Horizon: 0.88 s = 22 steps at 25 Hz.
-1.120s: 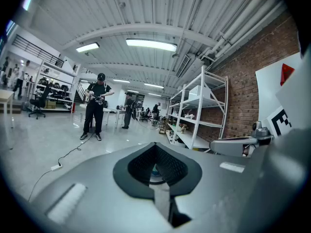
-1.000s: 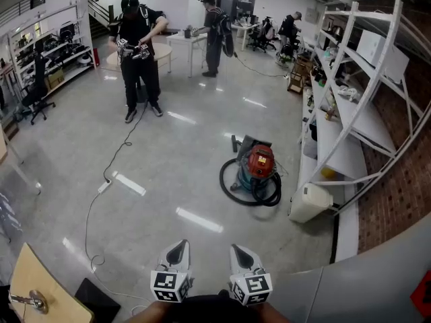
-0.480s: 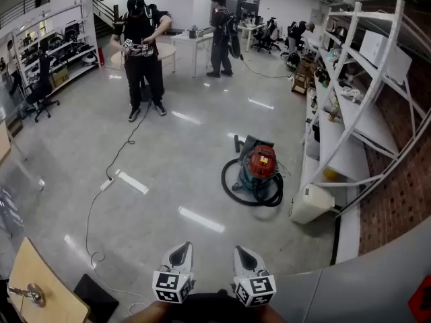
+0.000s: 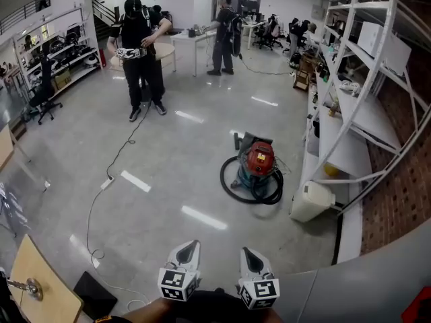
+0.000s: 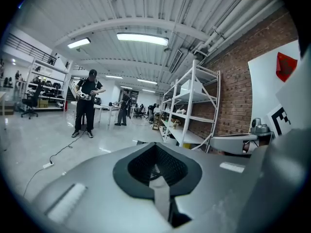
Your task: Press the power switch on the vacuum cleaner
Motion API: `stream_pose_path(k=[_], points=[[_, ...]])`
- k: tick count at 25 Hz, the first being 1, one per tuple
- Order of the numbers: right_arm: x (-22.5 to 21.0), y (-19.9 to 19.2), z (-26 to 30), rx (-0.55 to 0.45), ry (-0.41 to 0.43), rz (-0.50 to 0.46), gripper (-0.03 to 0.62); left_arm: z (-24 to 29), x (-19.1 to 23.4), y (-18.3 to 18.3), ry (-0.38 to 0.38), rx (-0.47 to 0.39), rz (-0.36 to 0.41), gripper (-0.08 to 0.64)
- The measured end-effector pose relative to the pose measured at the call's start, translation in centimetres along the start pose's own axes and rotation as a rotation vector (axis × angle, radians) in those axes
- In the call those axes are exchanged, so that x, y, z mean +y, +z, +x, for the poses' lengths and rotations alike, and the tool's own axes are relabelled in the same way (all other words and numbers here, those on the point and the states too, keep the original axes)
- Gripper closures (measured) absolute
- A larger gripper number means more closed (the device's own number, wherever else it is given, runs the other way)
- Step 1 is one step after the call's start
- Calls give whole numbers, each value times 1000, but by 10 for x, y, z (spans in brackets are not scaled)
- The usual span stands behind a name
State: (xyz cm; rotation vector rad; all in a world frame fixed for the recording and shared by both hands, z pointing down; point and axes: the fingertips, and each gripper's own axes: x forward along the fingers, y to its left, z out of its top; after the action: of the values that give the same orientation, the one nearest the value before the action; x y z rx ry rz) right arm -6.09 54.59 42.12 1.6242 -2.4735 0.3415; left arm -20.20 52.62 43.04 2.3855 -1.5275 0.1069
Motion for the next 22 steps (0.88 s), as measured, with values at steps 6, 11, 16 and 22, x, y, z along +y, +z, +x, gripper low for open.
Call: stream_pose_path(k=[6, 11, 16, 22], points=[[-40, -4, -10, -26, -23, 17, 600, 19, -36, -3, -30, 7, 37, 545], [-52, -3, -16, -14, -48, 27, 600, 31, -46, -4, -46, 19, 38, 545], [-77, -1, -5, 7, -94, 37, 600, 68, -48, -2, -83, 39, 23, 545], [-107, 2, 33, 49, -155, 52, 601, 129, -34, 13, -137, 47, 33, 545]])
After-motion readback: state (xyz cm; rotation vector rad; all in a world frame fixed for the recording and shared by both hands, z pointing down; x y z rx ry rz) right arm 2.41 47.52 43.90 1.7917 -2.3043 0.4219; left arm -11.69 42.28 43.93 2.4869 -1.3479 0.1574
